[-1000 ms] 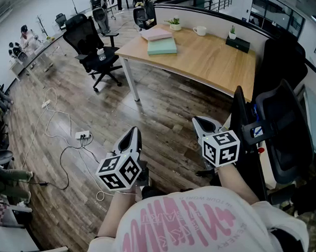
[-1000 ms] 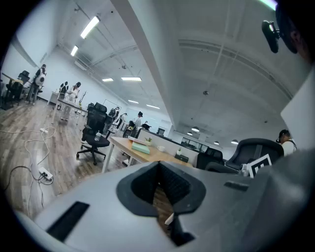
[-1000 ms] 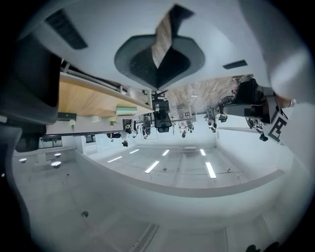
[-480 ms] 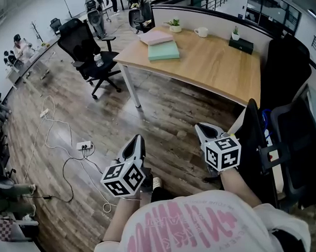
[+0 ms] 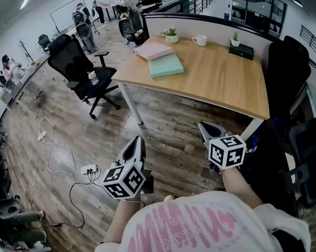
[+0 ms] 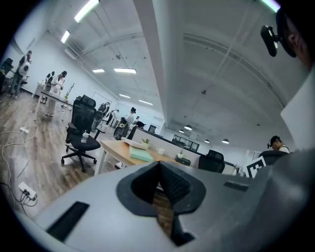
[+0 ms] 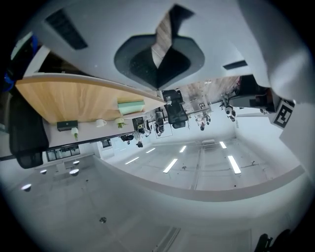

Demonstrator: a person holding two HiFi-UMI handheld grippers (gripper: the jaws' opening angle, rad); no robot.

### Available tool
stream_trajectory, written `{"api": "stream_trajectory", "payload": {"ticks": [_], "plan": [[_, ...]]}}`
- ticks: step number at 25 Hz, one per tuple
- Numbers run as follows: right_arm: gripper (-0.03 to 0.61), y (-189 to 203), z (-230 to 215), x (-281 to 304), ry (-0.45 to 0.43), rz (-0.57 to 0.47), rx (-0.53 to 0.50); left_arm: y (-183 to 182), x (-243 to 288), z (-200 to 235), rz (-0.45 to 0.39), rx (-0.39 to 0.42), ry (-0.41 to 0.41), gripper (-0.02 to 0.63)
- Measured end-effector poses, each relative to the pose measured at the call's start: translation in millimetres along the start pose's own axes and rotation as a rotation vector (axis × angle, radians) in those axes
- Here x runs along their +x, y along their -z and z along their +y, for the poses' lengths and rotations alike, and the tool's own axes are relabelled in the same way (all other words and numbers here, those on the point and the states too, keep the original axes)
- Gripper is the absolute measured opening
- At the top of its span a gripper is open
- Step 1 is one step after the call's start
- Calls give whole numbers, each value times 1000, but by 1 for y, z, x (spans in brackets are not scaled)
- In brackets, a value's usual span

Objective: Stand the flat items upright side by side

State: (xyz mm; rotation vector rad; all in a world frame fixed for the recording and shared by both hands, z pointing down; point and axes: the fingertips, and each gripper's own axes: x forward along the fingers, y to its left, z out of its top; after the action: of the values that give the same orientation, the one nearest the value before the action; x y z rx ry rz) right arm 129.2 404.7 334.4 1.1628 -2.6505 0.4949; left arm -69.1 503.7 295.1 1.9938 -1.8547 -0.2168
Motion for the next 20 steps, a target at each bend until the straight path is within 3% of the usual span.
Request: {"api": "stream_trajectory", "payload": {"ticks": [6, 10, 20], "plan": [[-2, -4, 30, 59, -7, 4, 29, -23, 22, 56, 13, 6, 21, 3], [-2, 6, 43, 80, 15, 46, -22, -17, 33, 79, 45, 7, 21, 3], [-2, 39, 57, 120, 10, 175, -7, 3, 43, 132, 121, -31, -23, 3]]}}
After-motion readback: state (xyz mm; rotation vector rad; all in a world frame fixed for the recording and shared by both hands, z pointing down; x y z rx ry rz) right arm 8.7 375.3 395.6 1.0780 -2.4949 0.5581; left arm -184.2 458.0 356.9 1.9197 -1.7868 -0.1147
